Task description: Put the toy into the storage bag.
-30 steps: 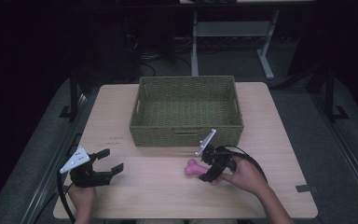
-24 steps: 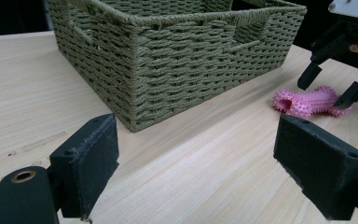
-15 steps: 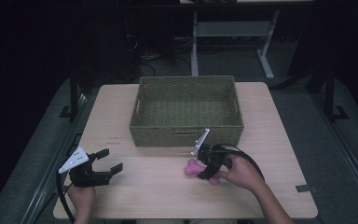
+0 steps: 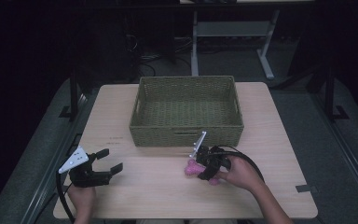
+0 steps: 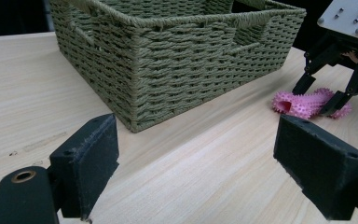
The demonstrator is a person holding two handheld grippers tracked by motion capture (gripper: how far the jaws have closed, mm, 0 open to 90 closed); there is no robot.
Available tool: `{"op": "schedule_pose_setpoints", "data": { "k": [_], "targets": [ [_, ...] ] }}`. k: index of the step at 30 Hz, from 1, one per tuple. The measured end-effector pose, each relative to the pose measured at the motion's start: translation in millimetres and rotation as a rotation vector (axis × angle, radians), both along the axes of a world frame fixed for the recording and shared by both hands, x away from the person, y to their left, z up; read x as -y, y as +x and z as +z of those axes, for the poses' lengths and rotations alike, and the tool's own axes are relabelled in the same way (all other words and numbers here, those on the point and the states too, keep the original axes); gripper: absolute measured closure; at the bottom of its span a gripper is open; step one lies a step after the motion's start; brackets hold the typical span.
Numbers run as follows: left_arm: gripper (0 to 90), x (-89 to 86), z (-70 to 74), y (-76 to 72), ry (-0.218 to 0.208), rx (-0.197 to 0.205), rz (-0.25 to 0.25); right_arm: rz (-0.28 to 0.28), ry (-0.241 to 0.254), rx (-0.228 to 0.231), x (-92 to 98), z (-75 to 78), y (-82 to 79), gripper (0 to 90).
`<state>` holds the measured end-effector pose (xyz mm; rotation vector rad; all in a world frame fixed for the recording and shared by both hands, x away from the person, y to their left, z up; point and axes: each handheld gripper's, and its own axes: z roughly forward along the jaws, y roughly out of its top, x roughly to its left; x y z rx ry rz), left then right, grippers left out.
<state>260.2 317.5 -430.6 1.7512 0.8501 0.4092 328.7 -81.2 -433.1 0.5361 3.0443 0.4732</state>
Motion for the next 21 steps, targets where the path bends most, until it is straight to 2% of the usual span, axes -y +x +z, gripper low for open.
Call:
{"op": "schedule_pose_setpoints", "data": {
  "k": [5,15,18,21],
  "targets": [
    [13.4,0.0,0.1,-0.2,-0.001,0.000,0.001,0.009,-0.001,0.010,-0.1,-0.1,-0.2,50.9],
    [13.4,-0.6,0.2,-0.3,-0.001,0.002,0.000,0.021,0.011,-0.009,1.6,0.8,1.0,57.6],
    [13.4,-0.5,0.2,-0.3,-0.004,0.002,0.002,0.021,0.022,-0.016,3.4,2.8,1.9,57.7],
    [13.5,-0.5,0.1,-0.1,-0.003,0.001,0.002,0.023,0.053,-0.031,6.3,5.5,4.2,57.8]
  ]
}}
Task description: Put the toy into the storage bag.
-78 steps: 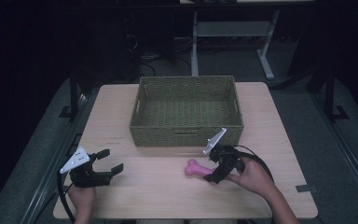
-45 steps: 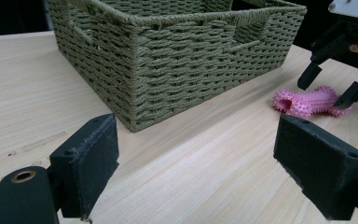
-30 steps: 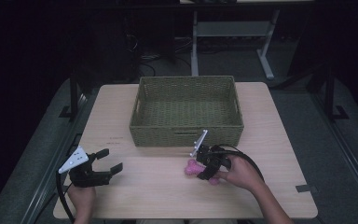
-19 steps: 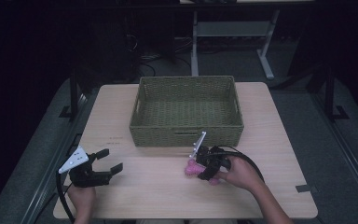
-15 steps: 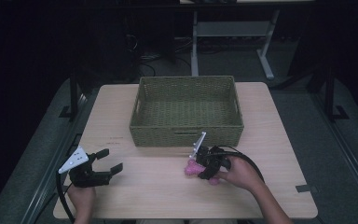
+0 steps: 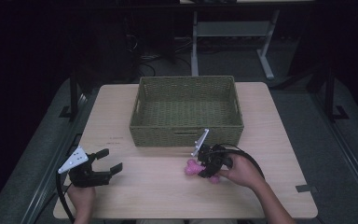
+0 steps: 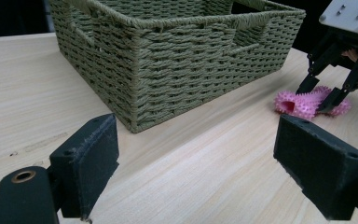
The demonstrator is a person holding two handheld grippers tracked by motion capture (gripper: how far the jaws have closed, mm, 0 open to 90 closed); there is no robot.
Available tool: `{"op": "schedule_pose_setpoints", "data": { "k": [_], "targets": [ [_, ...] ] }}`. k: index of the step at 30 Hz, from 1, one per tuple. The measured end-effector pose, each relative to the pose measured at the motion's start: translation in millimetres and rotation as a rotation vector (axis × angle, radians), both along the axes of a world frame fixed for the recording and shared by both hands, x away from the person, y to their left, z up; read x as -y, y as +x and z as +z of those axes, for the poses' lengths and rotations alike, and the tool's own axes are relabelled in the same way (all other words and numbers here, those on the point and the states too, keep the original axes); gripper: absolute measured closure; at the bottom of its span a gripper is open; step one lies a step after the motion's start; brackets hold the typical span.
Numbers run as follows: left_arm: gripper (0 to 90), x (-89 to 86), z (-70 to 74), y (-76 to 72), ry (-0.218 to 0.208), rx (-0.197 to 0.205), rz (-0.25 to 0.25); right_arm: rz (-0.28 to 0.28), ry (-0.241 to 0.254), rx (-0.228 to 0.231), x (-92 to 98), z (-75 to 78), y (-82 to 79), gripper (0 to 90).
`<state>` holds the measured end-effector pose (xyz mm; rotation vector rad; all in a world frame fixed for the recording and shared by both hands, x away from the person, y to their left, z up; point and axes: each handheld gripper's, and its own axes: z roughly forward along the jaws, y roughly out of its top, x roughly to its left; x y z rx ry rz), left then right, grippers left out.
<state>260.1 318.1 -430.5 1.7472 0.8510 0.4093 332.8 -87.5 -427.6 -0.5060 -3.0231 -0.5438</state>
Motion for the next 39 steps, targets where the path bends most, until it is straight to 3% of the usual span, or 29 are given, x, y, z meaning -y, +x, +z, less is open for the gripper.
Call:
{"op": "schedule_pose_setpoints", "data": {
  "k": [18,33,39],
  "targets": [
    [13.4,2.2,-0.6,0.5,-0.005,-0.001,0.001,0.043,0.062,-0.036,10.2,30.4,16.4,57.8],
    [13.4,0.5,-0.7,1.3,-0.008,0.003,0.013,0.082,0.102,-0.028,9.1,60.7,32.2,57.8],
    [13.4,0.0,-1.2,2.2,-0.010,0.004,0.018,0.096,0.097,-0.019,8.6,72.0,36.9,57.8]
  ]
}}
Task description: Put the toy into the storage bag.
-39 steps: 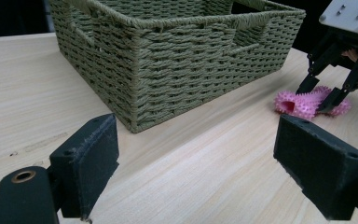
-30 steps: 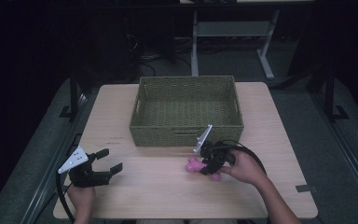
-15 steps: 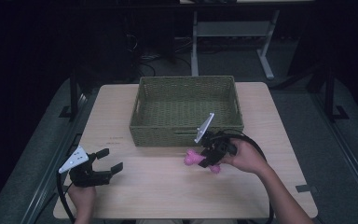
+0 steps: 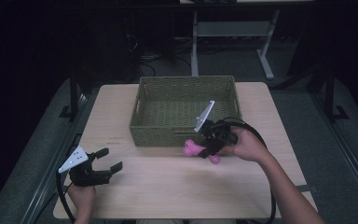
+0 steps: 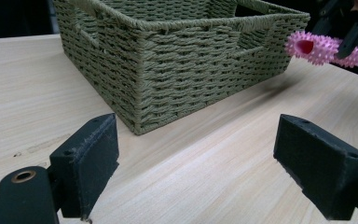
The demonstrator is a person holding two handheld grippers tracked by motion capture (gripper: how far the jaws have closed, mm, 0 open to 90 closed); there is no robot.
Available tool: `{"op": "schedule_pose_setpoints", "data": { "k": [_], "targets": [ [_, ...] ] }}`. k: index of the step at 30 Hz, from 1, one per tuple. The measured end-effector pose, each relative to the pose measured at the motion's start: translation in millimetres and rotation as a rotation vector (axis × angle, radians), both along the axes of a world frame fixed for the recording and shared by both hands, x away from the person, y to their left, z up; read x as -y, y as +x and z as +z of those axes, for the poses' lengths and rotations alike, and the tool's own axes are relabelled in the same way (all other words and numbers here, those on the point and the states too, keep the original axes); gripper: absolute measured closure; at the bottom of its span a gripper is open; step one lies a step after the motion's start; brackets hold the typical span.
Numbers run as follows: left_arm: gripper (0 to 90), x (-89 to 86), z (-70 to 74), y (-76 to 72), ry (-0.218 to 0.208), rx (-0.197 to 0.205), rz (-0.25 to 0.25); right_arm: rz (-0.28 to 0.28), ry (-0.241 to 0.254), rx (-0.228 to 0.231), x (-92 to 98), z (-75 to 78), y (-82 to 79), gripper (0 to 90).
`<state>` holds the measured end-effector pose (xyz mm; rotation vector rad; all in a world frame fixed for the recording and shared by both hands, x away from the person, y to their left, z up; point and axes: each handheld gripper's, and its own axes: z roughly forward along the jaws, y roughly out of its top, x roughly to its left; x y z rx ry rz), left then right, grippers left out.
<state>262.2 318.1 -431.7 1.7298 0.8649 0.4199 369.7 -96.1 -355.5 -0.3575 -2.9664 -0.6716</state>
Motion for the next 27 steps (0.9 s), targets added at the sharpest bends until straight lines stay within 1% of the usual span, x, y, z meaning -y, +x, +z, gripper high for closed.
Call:
{"op": "schedule_pose_setpoints", "data": {
  "k": [1,2,3,4,5,7,8,10,13,14,15,16,17,20,23,24,26,27],
  "targets": [
    [13.4,-0.3,-0.1,0.0,-0.001,0.001,-0.001,0.009,0.008,0.000,-0.3,4.1,1.9,57.8],
    [13.4,-0.5,-0.2,-0.1,-0.003,-0.001,-0.001,0.009,0.008,0.000,-0.3,4.1,1.9,57.8],
    [13.5,-0.9,-0.1,-0.4,-0.001,-0.001,-0.001,0.019,0.006,0.004,-1.2,8.8,4.2,57.8],
    [13.5,-1.2,0.0,-0.6,-0.001,-0.001,-0.001,0.019,0.006,0.004,-1.2,8.8,4.2,57.8],
    [13.4,-1.8,0.0,-0.6,-0.003,0.000,-0.003,0.021,0.003,0.012,-1.5,13.1,6.1,57.7],
    [13.4,-2.1,-0.1,-0.4,-0.004,-0.001,0.000,0.022,0.006,0.010,-1.2,15.6,7.6,57.8],
    [13.4,-2.3,-0.2,-0.2,-0.007,-0.001,0.001,0.021,0.012,0.011,-0.4,20.6,11.1,57.7],
    [13.4,-2.4,-0.3,-0.2,-0.007,0.000,0.001,0.026,0.021,0.008,0.6,24.7,15.6,57.7],
    [13.5,-3.1,-0.2,-0.1,-0.005,0.000,0.005,0.022,0.014,0.013,1.1,29.1,19.4,57.7],
    [13.4,-3.5,-0.2,-0.3,-0.006,0.000,0.007,0.025,0.019,0.011,1.5,32.7,23.6,57.8],
    [13.4,-4.2,-0.4,-0.4,-0.012,-0.001,0.005,0.029,0.022,0.008,1.5,34.2,25.6,57.8],
    [13.4,-4.2,-0.4,-0.4,-0.012,-0.001,0.005,0.029,0.022,0.008,1.5,34.2,25.6,57.8],
    [13.5,-4.6,-0.4,-0.4,-0.009,-0.002,0.007,0.034,0.023,0.015,0.4,37.5,29.7,57.8],
    [13.4,-5.0,-0.4,-0.2,-0.010,-0.001,0.010,0.037,0.028,0.010,-0.7,41.3,34.3,57.8],
    [13.4,-5.2,-0.6,0.4,-0.008,-0.001,0.009,0.036,0.022,0.013,-1.8,43.8,37.5,57.8],
    [13.4,-5.1,-0.8,0.6,-0.009,-0.002,0.010,0.040,0.030,0.009,-1.7,45.6,41.4,57.8],
    [13.4,-4.9,-0.8,0.7,-0.011,-0.002,0.008,0.035,0.030,0.005,-1.6,46.5,42.8,57.8],
    [13.4,-4.9,-0.8,0.7,-0.010,-0.001,0.009,0.031,0.027,0.008,-0.7,47.6,46.7,57.8]
  ]
}}
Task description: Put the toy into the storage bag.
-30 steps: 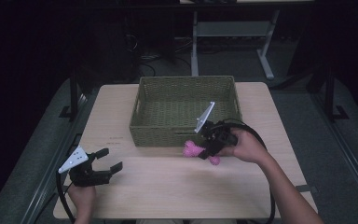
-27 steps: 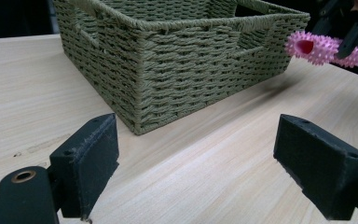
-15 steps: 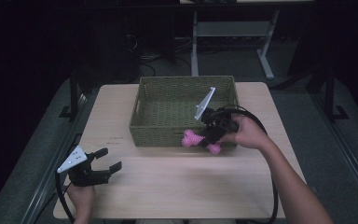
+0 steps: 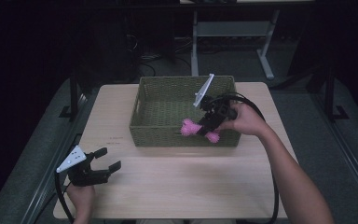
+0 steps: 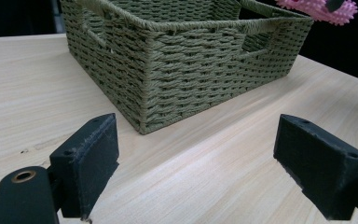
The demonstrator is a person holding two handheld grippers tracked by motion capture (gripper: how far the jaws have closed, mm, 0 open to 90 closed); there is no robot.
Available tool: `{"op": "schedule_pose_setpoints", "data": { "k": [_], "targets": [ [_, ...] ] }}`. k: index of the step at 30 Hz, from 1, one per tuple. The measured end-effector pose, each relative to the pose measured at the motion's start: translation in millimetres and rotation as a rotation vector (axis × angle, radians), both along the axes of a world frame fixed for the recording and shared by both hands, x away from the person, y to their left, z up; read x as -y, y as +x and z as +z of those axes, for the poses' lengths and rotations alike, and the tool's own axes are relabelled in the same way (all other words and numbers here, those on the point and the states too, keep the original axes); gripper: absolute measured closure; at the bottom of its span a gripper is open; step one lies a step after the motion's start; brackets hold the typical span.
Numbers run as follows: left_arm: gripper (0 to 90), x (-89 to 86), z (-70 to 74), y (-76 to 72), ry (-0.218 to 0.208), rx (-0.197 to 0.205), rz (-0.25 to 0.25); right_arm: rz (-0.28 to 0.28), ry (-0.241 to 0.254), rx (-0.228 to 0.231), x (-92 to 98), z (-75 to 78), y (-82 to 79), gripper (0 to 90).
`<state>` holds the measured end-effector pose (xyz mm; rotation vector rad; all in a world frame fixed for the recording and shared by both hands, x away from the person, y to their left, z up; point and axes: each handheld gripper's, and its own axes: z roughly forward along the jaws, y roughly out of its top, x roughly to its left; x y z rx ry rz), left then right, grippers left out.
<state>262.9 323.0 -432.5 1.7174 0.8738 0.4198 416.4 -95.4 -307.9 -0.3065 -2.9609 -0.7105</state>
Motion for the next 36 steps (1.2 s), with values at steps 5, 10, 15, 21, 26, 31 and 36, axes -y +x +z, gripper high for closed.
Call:
{"op": "schedule_pose_setpoints", "data": {
  "k": [5,10,15,21,26,31,36],
  "targets": [
    [13.4,-0.7,-0.2,0.2,-0.005,-0.003,0.005,-0.004,0.017,-0.004,1.1,3.4,6.2,57.8],
    [13.4,-0.2,-0.3,1.2,-0.010,-0.001,0.010,-0.009,0.019,-0.013,1.9,8.4,17.0,57.8],
    [13.4,1.3,-0.7,2.9,0.000,0.000,0.006,-0.022,0.019,-0.016,4.0,11.0,24.6,57.8],
    [13.4,0.9,-0.1,2.5,0.000,0.005,0.004,-0.032,0.019,-0.017,5.4,13.8,34.8,57.8],
    [13.5,1.7,-0.1,3.0,0.007,0.004,0.002,-0.047,0.007,-0.025,4.8,13.7,46.0,57.8],
    [13.4,1.5,0.0,2.7,0.005,0.003,0.004,-0.053,0.018,-0.038,3.1,10.4,58.0,57.9],
    [13.4,0.6,-0.1,2.4,0.003,0.004,0.005,-0.066,0.017,-0.045,2.9,6.1,65.4,57.9]
  ]
}}
